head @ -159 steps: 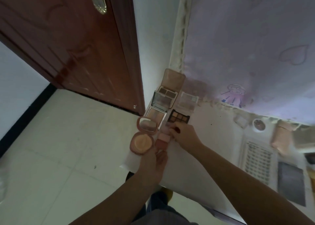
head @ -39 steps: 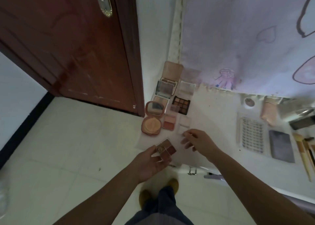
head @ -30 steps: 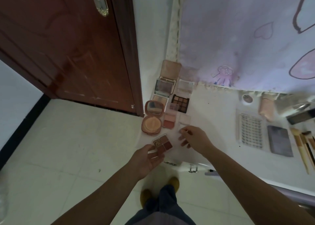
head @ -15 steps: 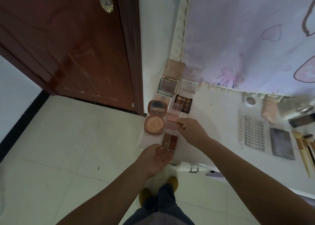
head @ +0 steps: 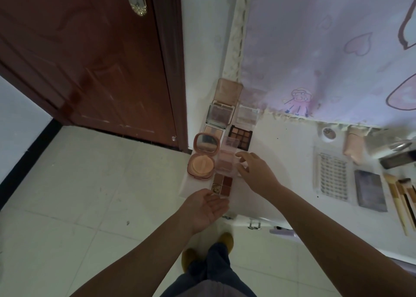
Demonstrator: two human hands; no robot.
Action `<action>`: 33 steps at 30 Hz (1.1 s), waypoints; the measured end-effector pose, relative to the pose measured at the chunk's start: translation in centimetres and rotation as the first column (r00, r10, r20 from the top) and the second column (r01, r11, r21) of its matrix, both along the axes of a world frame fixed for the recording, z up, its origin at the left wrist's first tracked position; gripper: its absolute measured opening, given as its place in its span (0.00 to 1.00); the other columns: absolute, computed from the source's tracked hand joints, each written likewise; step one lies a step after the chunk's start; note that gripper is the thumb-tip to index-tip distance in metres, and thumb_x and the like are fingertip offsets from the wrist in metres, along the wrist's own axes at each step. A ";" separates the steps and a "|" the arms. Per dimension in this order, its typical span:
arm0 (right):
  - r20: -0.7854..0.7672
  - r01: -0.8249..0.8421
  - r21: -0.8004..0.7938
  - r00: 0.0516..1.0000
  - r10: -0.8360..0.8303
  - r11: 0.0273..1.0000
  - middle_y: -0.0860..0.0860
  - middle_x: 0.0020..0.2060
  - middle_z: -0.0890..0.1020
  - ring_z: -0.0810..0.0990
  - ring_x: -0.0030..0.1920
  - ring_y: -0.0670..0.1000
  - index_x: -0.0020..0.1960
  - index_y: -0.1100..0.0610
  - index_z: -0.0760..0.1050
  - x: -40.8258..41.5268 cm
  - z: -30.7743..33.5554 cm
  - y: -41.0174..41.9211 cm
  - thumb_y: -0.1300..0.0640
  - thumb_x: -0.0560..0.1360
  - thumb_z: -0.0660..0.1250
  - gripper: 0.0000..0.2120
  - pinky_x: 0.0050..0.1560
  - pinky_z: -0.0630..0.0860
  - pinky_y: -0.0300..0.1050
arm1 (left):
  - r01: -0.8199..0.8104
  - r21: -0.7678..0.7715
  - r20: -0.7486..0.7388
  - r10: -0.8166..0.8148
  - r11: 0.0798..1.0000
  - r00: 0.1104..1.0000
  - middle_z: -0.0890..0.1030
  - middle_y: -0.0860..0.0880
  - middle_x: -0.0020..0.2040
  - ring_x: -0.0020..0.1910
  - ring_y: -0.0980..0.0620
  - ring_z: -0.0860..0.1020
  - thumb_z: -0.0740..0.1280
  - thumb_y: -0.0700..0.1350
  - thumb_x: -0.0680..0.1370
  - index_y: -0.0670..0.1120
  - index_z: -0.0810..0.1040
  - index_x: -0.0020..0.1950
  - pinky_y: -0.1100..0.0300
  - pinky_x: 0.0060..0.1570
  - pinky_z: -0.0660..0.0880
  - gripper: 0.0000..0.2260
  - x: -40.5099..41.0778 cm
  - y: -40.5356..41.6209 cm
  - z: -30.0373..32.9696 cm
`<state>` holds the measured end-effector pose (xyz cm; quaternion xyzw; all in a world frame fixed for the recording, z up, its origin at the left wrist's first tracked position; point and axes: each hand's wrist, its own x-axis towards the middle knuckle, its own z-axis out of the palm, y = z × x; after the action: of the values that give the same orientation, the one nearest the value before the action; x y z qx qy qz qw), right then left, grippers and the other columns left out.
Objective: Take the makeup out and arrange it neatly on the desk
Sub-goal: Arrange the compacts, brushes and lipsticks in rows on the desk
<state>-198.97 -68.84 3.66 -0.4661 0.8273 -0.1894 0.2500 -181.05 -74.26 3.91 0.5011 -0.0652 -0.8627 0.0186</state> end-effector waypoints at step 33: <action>-0.295 0.153 0.267 0.953 -0.071 0.951 0.56 0.63 0.70 0.73 0.61 0.59 0.68 0.56 0.65 -29.3 -0.9 7.0 0.45 0.79 0.55 0.22 0.55 0.71 0.51 | 0.533 -0.591 0.301 -0.448 0.606 0.842 0.73 0.45 0.44 0.41 0.51 0.73 0.58 0.38 0.79 0.48 0.70 0.37 0.59 0.44 0.72 0.12 -38.9 3.2 0.3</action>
<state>-228.26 -61.82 2.78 -0.3991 0.8984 -0.0131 0.1831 -219.94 -71.09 4.25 0.4761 -0.4981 -0.7230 -0.0493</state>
